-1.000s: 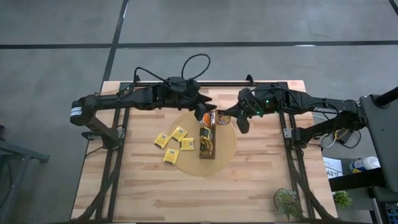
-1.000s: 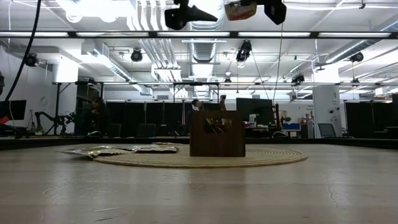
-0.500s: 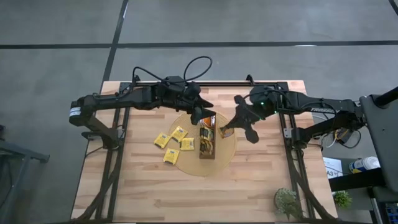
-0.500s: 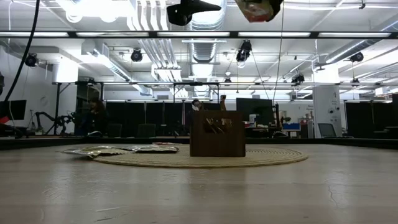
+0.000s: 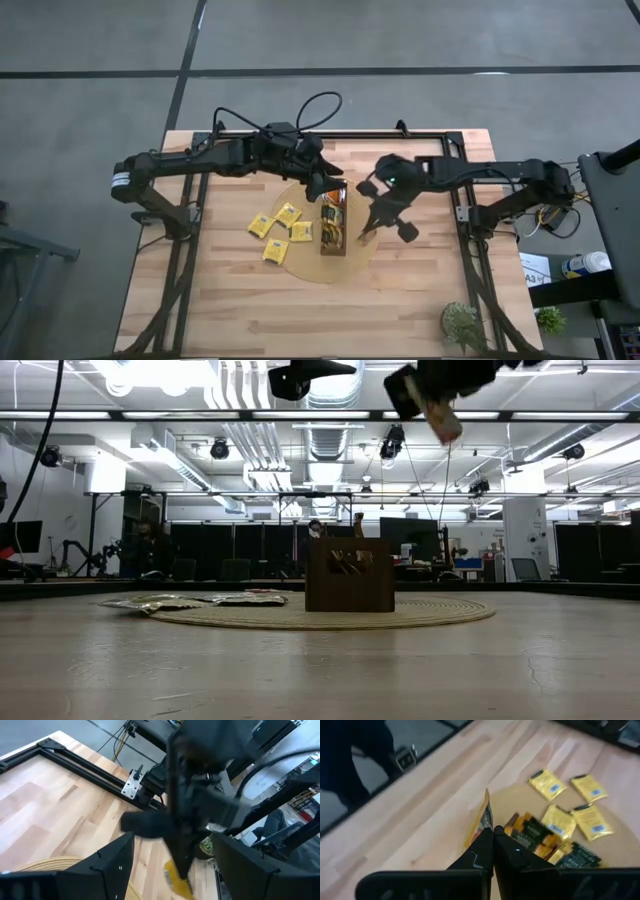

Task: Pick & Place Tea
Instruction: Put the bottom orange tea bag into the bottom section of the wooden organizer

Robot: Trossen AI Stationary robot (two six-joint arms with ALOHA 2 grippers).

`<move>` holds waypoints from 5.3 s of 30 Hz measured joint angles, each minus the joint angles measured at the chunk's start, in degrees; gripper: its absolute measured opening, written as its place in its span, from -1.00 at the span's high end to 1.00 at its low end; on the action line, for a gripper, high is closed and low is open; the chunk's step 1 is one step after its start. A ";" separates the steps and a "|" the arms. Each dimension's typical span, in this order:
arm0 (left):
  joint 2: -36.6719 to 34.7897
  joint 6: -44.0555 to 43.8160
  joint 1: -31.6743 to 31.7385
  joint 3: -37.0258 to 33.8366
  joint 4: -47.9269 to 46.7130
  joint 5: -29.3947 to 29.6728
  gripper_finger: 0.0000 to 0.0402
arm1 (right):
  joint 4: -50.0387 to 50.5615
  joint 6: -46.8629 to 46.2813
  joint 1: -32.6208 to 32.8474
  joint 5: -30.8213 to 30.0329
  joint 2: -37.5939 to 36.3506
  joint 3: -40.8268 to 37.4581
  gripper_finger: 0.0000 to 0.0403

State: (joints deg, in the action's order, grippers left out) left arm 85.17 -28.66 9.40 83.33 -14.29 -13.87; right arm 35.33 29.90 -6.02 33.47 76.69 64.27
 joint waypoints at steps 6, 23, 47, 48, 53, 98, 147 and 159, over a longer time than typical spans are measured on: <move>0.00 -0.85 0.01 0.00 -0.01 -0.21 -0.31 | -0.37 5.95 -0.04 0.00 5.66 -0.98 0.96; -2.67 -1.46 -2.61 0.00 -12.83 3.02 -0.31 | -1.39 -1.68 -1.24 -0.35 5.51 6.62 0.96; -0.27 -3.01 -7.14 0.00 -16.84 9.63 -0.31 | -1.59 -16.05 -4.94 -0.63 6.51 11.74 0.96; -0.05 -3.22 -7.36 0.00 -16.86 9.24 -0.31 | -1.52 -16.17 -4.92 -0.63 6.51 11.74 0.96; 0.71 -3.54 -8.30 1.20 -16.79 8.44 -0.31 | -1.55 -16.39 -5.14 -0.63 6.85 11.74 0.96; 5.90 -4.09 -8.78 3.72 -19.68 7.35 0.86 | -4.33 -19.31 -4.98 -0.20 8.67 13.20 0.96; 19.79 -54.40 -22.41 5.73 -15.84 36.77 1.00 | 14.50 -32.23 -4.87 -17.59 -13.53 17.64 0.42; 25.23 -59.45 -22.66 14.94 -32.30 38.87 1.00 | 16.96 -28.58 -4.87 -17.64 -13.55 17.62 0.51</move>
State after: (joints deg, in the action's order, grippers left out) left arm 110.39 -88.11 -13.26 98.27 -46.59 25.00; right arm 52.29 1.32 -10.90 15.84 63.13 81.89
